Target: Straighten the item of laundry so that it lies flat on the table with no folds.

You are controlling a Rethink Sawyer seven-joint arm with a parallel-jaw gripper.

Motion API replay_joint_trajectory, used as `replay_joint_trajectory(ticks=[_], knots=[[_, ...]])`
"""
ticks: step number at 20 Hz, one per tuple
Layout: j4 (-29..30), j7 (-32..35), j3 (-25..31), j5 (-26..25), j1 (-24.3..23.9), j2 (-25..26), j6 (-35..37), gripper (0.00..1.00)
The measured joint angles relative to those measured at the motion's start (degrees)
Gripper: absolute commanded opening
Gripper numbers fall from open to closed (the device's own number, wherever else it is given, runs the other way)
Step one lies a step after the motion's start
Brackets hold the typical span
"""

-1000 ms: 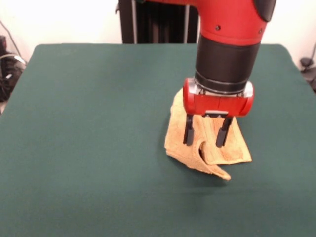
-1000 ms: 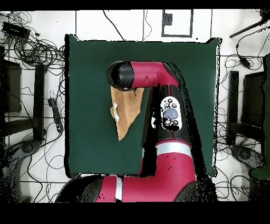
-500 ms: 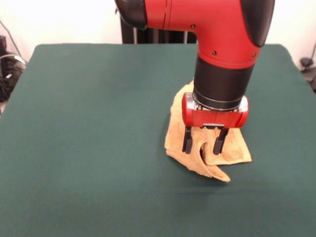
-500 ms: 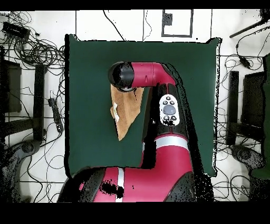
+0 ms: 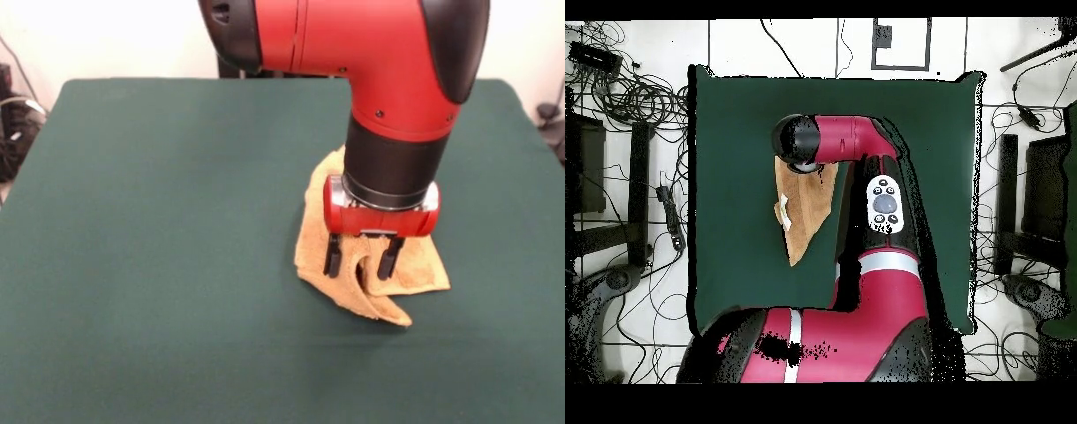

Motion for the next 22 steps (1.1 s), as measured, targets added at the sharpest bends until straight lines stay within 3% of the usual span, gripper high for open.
replay_joint_trajectory(ticks=[22], knots=[[-3.31,0.0,1.03,0.1,0.01,0.57,6.07,1.0]])
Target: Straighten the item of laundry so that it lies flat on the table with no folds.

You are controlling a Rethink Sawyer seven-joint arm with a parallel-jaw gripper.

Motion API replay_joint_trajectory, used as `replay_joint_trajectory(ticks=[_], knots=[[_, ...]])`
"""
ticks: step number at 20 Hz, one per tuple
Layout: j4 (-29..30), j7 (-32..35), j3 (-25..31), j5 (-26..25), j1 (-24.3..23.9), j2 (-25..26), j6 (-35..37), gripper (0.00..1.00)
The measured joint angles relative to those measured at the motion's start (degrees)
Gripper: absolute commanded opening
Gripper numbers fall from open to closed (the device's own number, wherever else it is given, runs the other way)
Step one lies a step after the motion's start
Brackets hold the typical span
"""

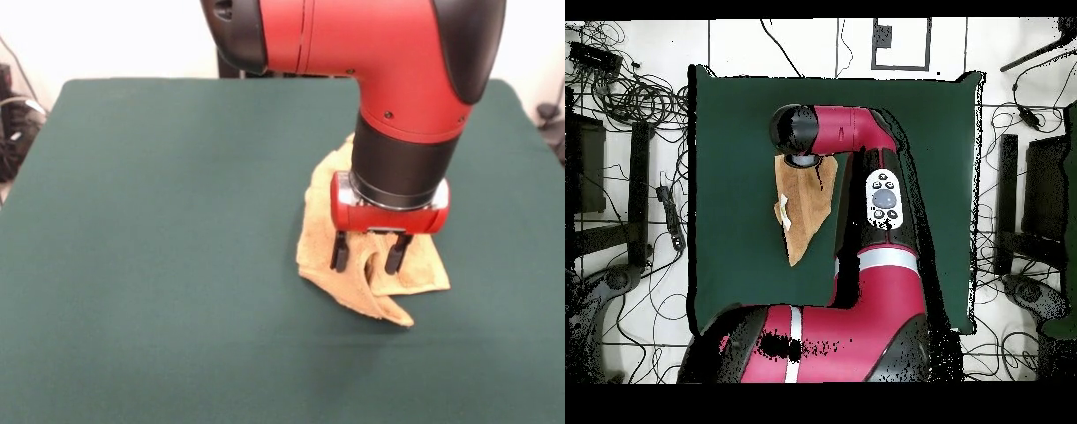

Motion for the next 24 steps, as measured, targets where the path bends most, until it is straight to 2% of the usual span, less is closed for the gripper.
replay_joint_trajectory(ticks=[10,24], knots=[[-0.23,0.0,0.06,-0.01,-0.05,0.18,0.0,1.0],[-4.06,0.0,0.07,-0.01,-0.05,2.97,0.0,1.0]])
